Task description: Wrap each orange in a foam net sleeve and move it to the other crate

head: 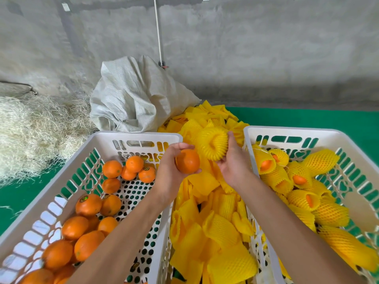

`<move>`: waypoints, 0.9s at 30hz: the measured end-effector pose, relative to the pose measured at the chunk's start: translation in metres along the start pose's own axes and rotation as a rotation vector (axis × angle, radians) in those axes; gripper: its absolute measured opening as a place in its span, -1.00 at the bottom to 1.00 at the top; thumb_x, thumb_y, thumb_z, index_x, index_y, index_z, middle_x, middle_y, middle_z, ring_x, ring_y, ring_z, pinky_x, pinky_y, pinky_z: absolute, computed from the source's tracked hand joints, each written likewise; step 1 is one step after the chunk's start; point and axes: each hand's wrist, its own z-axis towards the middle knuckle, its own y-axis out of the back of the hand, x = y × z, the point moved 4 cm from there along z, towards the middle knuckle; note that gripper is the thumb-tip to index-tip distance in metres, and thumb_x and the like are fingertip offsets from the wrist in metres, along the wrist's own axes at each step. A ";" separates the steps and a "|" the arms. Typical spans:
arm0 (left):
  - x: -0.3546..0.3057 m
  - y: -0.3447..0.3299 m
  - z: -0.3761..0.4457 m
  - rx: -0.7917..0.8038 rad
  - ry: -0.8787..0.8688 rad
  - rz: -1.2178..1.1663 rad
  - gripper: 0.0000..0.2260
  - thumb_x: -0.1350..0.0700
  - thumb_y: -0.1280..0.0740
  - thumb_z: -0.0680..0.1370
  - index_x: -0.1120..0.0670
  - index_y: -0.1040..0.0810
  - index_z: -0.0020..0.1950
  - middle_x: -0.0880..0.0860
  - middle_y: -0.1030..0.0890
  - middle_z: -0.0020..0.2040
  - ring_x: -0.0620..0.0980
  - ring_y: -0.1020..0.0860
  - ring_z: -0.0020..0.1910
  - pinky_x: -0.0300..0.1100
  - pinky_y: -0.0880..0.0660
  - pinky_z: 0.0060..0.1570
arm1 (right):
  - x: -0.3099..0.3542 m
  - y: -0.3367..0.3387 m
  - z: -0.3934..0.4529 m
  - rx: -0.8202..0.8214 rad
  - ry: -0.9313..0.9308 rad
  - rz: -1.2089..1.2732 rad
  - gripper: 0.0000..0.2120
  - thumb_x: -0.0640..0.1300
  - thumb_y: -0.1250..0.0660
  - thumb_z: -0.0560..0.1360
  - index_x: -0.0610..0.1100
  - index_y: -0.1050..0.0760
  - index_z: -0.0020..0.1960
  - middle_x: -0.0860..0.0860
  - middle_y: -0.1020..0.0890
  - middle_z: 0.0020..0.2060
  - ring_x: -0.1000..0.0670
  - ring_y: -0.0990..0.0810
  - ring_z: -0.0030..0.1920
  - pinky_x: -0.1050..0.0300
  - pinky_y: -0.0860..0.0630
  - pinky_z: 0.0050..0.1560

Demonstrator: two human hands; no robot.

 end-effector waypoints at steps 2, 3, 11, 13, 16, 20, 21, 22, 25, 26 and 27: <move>0.003 0.000 0.002 -0.010 0.062 -0.155 -0.58 0.15 -0.29 0.41 0.15 -0.51 0.27 0.13 -0.55 0.30 0.12 -0.51 0.29 0.16 -0.61 0.07 | 0.002 0.009 0.000 -0.113 0.147 -0.147 -0.72 0.21 -0.24 0.65 0.01 -0.54 0.03 -0.04 -0.67 0.03 -0.09 -0.65 0.13 -0.11 -0.63 0.16; 0.004 0.001 0.003 -0.029 0.078 -0.159 -0.57 0.18 -0.26 0.41 0.14 -0.51 0.29 0.14 -0.54 0.33 0.13 -0.52 0.29 0.17 -0.61 0.10 | 0.002 0.012 0.000 -0.152 0.212 -0.233 -0.62 0.22 -0.19 0.66 -0.06 -0.57 0.02 -0.10 -0.67 -0.01 -0.11 -0.65 0.09 -0.14 -0.62 0.18; -0.002 0.001 0.000 0.073 0.029 -0.022 -0.57 0.05 -0.43 0.61 0.28 -0.55 0.38 0.17 -0.65 0.32 0.05 -0.60 0.35 -0.13 -0.57 0.25 | 0.000 0.007 -0.006 -0.055 0.433 -0.609 -0.46 0.20 -0.14 0.68 -0.28 -0.47 -0.11 -0.10 -0.46 -0.27 0.10 -0.42 -0.33 0.21 -0.42 -0.29; -0.003 0.000 -0.001 0.092 0.023 0.003 -0.52 -0.03 -0.41 0.58 0.28 -0.58 0.37 0.16 -0.61 0.39 0.02 -0.54 0.42 -0.11 -0.48 0.36 | -0.004 0.001 -0.008 0.014 0.433 -0.639 -0.47 0.21 -0.15 0.68 -0.26 -0.49 -0.09 -0.09 -0.48 -0.25 0.09 -0.46 -0.26 0.18 -0.44 -0.24; -0.003 -0.003 -0.002 0.084 0.024 0.028 -0.50 -0.07 -0.43 0.52 0.22 -0.62 0.34 0.11 -0.57 0.44 0.01 -0.51 0.45 -0.05 -0.46 0.43 | -0.013 -0.009 -0.008 0.153 0.283 -0.494 -0.49 0.23 -0.21 0.65 -0.25 -0.55 0.06 -0.16 -0.56 -0.12 -0.10 -0.61 -0.03 -0.05 -0.57 0.06; -0.006 -0.005 -0.004 0.117 0.012 -0.017 -0.71 -0.02 -0.42 0.54 0.15 -0.64 0.14 0.03 -0.68 0.12 -0.05 -0.64 0.13 -0.18 -0.61 0.13 | -0.017 -0.015 -0.011 0.272 0.096 -0.300 -0.57 0.32 -0.35 0.53 0.01 -0.58 0.17 -0.02 -0.66 0.15 -0.07 -0.63 0.22 -0.14 -0.58 0.26; -0.006 -0.005 -0.004 0.122 0.010 -0.024 -0.76 -0.03 -0.45 0.53 0.10 -0.64 0.09 0.01 -0.67 0.09 -0.06 -0.64 0.10 -0.18 -0.61 0.11 | -0.016 -0.016 -0.011 0.318 0.098 -0.301 -0.59 0.29 -0.39 0.52 -0.02 -0.61 0.14 -0.02 -0.67 0.10 -0.05 -0.64 0.19 -0.11 -0.58 0.23; -0.006 -0.005 -0.004 0.127 0.008 -0.025 -0.80 -0.03 -0.49 0.53 0.05 -0.65 0.04 0.00 -0.67 0.07 -0.06 -0.64 0.08 -0.17 -0.61 0.09 | -0.015 -0.016 -0.012 0.352 0.114 -0.317 -0.60 0.24 -0.41 0.53 -0.08 -0.63 0.12 -0.04 -0.68 0.05 -0.04 -0.65 0.13 -0.10 -0.58 0.19; -0.005 -0.007 -0.005 0.111 -0.014 0.011 -0.82 -0.01 -0.59 0.47 -0.01 -0.65 -0.05 -0.02 -0.67 0.00 -0.08 -0.63 0.03 -0.17 -0.60 0.03 | -0.008 -0.015 -0.015 0.320 0.273 -0.442 -0.64 0.13 -0.38 0.59 -0.19 -0.62 0.02 -0.08 -0.64 -0.13 -0.03 -0.61 -0.05 -0.05 -0.57 0.01; -0.004 -0.008 -0.005 0.086 -0.028 0.026 -0.78 -0.03 -0.63 0.42 -0.02 -0.64 -0.09 -0.02 -0.67 -0.03 -0.08 -0.63 0.00 -0.15 -0.59 0.00 | -0.004 -0.015 -0.018 0.279 0.381 -0.501 -0.65 0.10 -0.36 0.62 -0.21 -0.59 -0.04 -0.06 -0.60 -0.20 0.03 -0.56 -0.13 0.03 -0.52 -0.06; -0.005 -0.009 -0.006 0.049 -0.041 0.037 -0.74 -0.05 -0.66 0.37 -0.02 -0.63 -0.12 -0.02 -0.67 -0.07 -0.07 -0.63 -0.04 -0.13 -0.59 -0.03 | -0.001 -0.015 -0.022 0.241 0.503 -0.555 -0.65 0.06 -0.34 0.64 -0.24 -0.55 -0.08 -0.04 -0.55 -0.26 0.09 -0.50 -0.20 0.14 -0.47 -0.14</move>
